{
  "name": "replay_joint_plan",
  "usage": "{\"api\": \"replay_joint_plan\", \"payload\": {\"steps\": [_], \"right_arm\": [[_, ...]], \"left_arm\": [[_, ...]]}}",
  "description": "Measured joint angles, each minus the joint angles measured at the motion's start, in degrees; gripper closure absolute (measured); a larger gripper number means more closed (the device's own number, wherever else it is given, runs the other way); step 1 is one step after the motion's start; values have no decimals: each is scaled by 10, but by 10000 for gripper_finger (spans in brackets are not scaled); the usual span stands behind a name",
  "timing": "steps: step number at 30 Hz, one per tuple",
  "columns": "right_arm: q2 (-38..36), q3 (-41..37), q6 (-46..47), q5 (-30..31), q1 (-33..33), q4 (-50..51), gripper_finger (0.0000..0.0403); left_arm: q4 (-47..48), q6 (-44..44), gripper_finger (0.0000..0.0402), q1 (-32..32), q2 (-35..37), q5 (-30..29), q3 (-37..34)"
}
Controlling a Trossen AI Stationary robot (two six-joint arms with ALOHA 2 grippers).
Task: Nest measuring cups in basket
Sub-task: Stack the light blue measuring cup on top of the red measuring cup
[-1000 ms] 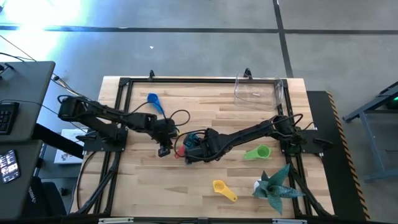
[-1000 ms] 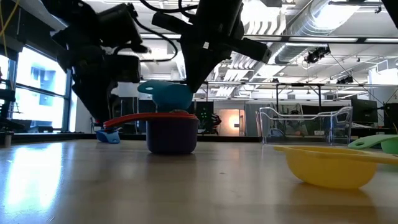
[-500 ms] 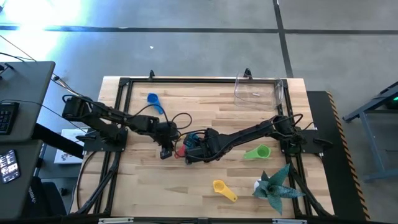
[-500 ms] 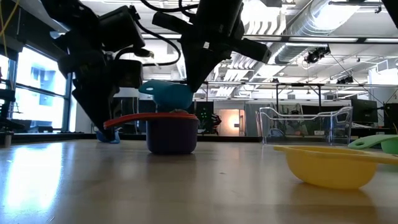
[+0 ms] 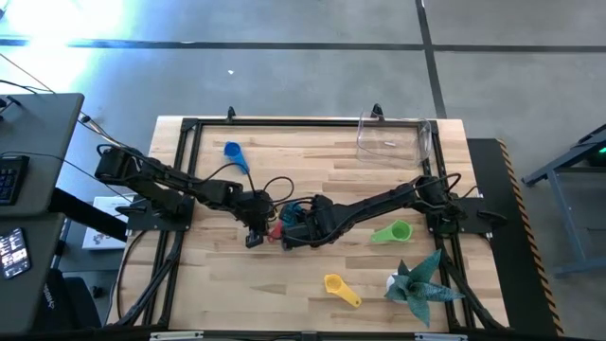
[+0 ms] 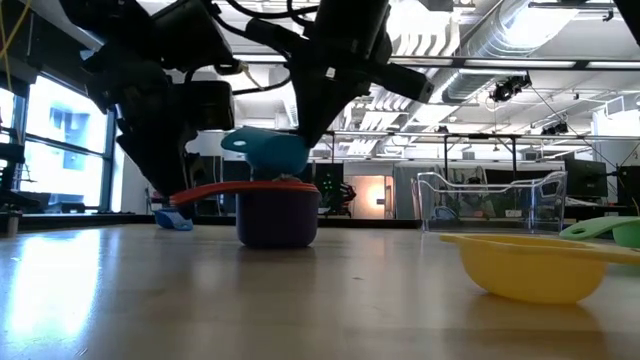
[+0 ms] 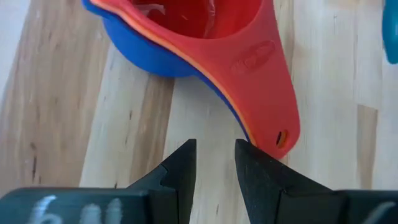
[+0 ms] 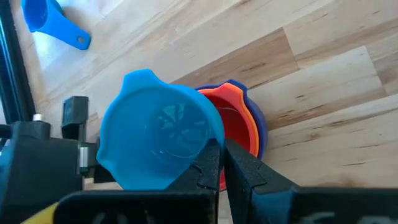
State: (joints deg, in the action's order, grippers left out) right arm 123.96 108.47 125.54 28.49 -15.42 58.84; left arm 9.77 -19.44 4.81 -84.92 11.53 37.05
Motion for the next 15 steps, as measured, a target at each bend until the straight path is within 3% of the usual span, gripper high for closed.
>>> {"api": "replay_joint_plan", "payload": {"steps": [15], "right_arm": [[0,0,0,0,0,-2,402]], "left_arm": [[-56,0,300,24,-7,-1,0]]}}
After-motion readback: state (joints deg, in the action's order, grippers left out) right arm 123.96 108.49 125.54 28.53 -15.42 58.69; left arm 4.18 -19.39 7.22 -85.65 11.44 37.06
